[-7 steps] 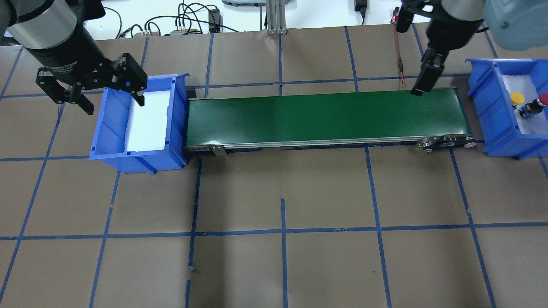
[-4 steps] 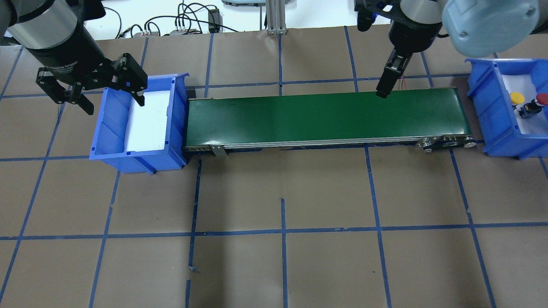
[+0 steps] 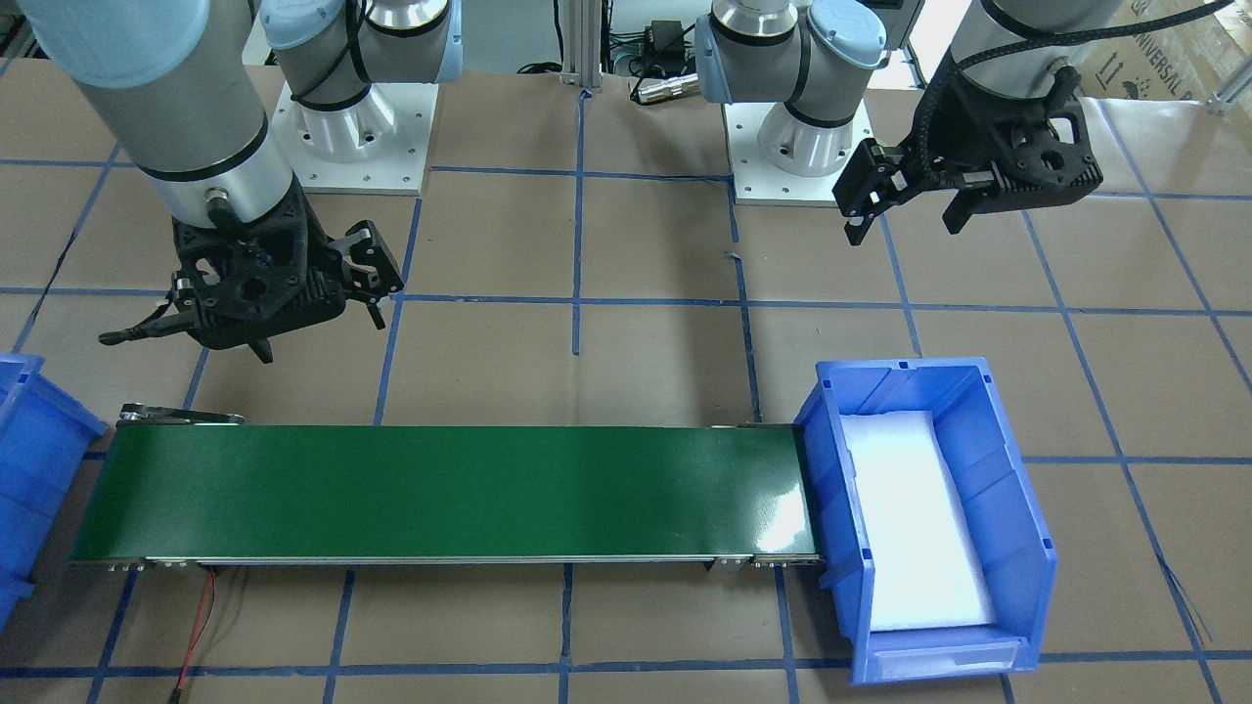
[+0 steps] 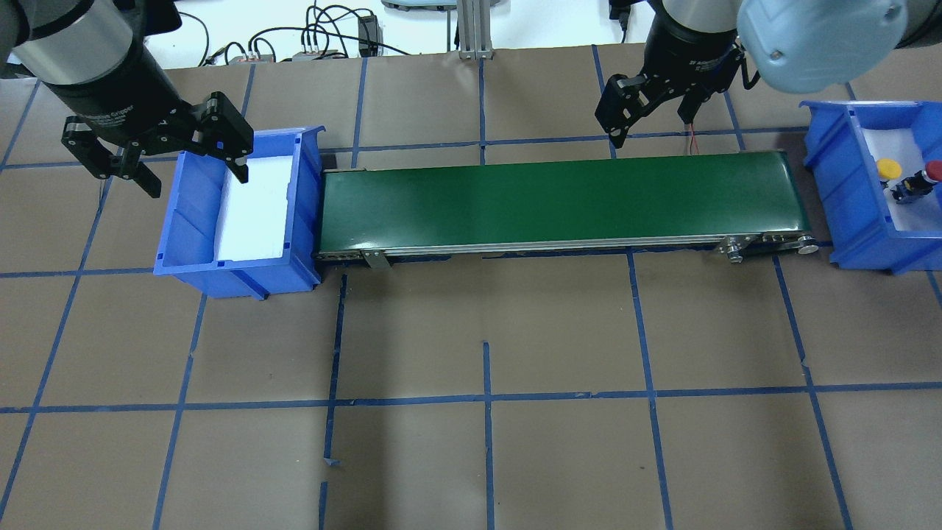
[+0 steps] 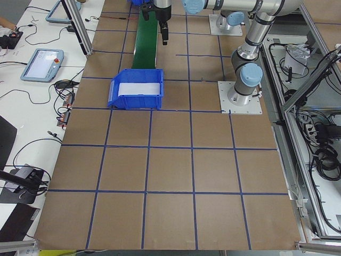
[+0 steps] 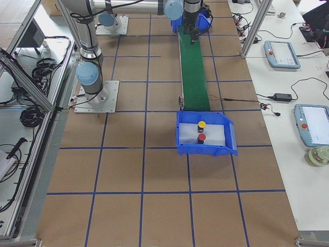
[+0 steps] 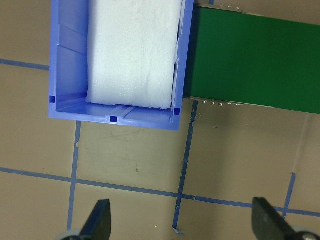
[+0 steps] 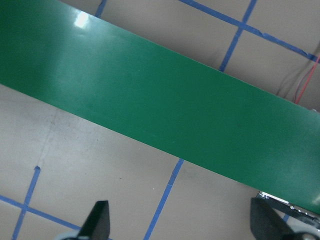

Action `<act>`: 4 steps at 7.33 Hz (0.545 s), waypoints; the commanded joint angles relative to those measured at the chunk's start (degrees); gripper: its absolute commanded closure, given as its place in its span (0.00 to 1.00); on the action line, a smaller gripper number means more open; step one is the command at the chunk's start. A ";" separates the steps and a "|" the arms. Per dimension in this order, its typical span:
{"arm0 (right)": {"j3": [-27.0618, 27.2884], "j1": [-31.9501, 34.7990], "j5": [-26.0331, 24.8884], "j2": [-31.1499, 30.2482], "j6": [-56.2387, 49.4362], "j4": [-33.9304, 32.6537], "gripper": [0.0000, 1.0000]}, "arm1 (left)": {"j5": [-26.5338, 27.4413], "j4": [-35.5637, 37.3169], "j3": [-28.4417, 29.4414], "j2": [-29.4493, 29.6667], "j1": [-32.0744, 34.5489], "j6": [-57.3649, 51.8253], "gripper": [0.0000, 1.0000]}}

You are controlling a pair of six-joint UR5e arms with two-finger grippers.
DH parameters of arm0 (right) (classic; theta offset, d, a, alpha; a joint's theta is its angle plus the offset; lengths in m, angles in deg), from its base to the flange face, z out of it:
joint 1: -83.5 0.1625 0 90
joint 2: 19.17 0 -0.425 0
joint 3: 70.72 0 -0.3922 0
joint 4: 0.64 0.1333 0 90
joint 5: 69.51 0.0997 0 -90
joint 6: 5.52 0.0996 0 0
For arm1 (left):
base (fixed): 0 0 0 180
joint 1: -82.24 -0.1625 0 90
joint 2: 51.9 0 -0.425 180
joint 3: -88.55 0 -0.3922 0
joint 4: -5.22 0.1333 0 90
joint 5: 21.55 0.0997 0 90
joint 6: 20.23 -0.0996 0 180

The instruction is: Transport two buttons from left to right

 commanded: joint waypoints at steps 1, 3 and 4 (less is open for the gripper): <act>-1.69 -2.97 -0.15 -0.88 3.78 3.49 0.00 | -0.02 0.00 -0.01 0.03 0.00 -0.03 0.00; -1.44 -3.51 0.56 -1.32 3.69 3.88 0.00 | -0.02 0.00 0.08 0.02 0.00 -0.03 0.00; -1.35 -3.86 0.56 -1.67 2.99 4.23 0.00 | -0.11 0.08 0.08 0.03 0.00 -0.03 0.00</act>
